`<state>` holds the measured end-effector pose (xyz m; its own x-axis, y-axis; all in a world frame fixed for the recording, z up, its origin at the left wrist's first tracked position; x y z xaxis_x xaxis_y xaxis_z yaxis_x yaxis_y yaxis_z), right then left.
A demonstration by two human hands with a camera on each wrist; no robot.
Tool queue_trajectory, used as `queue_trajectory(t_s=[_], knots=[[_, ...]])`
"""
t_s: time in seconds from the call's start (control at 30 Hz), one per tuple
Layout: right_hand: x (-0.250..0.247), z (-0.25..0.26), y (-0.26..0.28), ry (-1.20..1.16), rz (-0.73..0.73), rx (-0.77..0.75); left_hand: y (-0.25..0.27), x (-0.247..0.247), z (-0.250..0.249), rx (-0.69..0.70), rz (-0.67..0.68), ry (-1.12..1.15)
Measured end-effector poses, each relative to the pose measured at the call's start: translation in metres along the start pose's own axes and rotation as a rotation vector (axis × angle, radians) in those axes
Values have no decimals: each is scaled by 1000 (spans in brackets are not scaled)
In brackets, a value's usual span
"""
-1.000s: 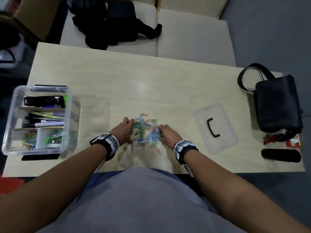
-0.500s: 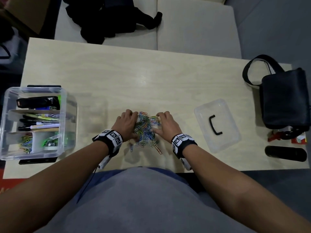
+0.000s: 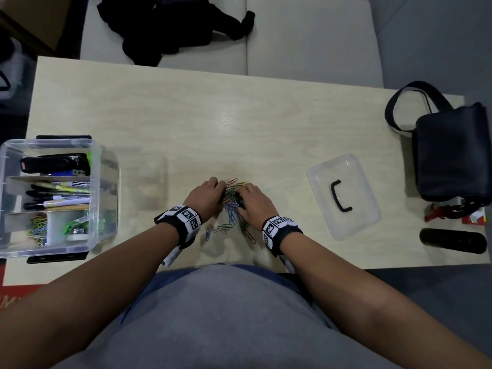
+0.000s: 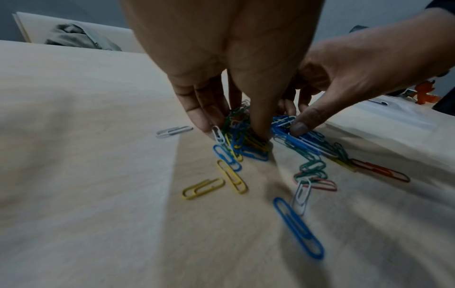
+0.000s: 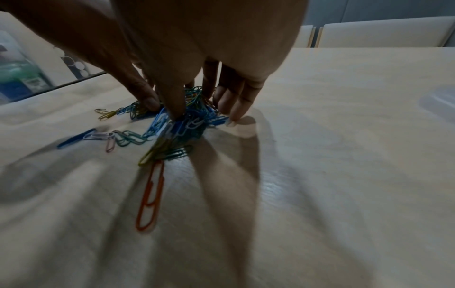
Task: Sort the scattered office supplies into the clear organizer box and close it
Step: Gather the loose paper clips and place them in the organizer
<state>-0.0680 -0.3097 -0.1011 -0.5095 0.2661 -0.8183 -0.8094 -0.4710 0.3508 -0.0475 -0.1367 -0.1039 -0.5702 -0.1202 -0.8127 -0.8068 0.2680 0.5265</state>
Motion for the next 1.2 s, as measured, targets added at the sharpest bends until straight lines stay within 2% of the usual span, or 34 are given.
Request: queue_trajectory(t_s=[0.27,0.7,1.2], knots=[[-1,-4,1,-13,-67,22,1,-1,3,-7,-72,-44],[-10,-7,9,-101,-170,101,9,-10,10,-38,-184,78],[-47,27,9,-295,-381,50,51,-46,23,-36,-353,224]])
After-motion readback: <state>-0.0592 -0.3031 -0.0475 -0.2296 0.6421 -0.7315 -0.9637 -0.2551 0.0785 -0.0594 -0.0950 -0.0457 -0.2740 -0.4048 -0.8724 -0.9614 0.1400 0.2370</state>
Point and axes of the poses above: each hand's wrist, its own y-axis away from the middle knuckle, its own x-axis out of the palm, z = x × y, the point moved 1 cm from there along -y, towards the middle knuckle, and after that the axes turned 8 degrees about -x, right-handed, at the moved point
